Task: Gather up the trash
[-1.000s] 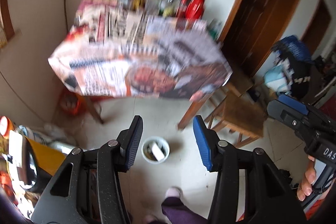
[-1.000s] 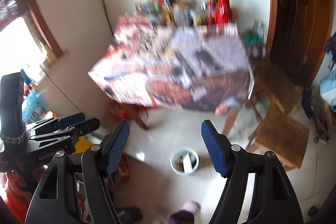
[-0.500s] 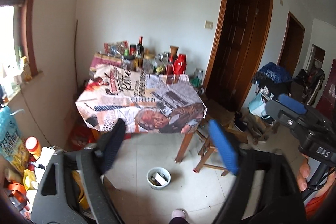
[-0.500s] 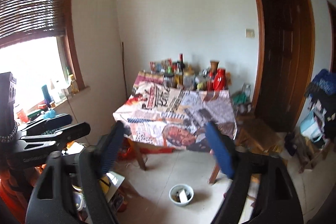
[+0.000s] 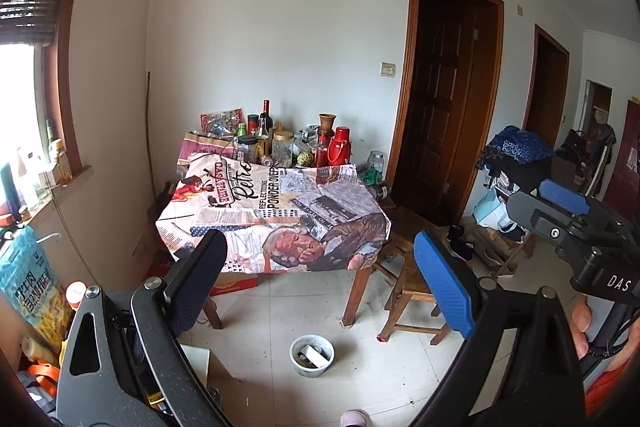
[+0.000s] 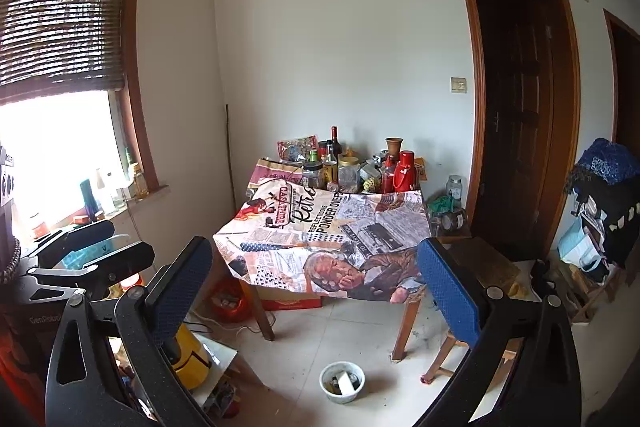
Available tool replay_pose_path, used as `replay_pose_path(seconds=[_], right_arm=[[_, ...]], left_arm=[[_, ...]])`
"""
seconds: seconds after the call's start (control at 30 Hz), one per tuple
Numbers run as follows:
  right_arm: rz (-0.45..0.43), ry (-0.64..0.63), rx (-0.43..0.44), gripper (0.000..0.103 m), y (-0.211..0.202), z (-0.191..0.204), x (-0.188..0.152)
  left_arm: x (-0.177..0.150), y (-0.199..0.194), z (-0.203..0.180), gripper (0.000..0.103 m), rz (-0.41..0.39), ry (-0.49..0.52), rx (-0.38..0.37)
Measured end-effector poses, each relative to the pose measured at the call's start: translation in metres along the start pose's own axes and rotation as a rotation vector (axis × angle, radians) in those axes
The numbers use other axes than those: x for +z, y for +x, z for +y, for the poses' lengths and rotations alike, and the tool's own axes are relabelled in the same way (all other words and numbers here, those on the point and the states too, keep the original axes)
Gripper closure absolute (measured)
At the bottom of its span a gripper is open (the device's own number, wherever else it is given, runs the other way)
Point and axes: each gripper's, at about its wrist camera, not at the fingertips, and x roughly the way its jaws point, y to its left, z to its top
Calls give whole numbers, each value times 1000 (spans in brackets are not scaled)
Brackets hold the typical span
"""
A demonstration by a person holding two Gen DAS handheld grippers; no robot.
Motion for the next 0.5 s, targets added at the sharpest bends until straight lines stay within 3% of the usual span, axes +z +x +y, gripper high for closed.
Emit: replay_pose_path(seconds=[0.5], right_arm=[[-1, 3, -12, 1, -8, 1, -4]], left_arm=[[2, 6, -7, 8, 3, 10, -1]])
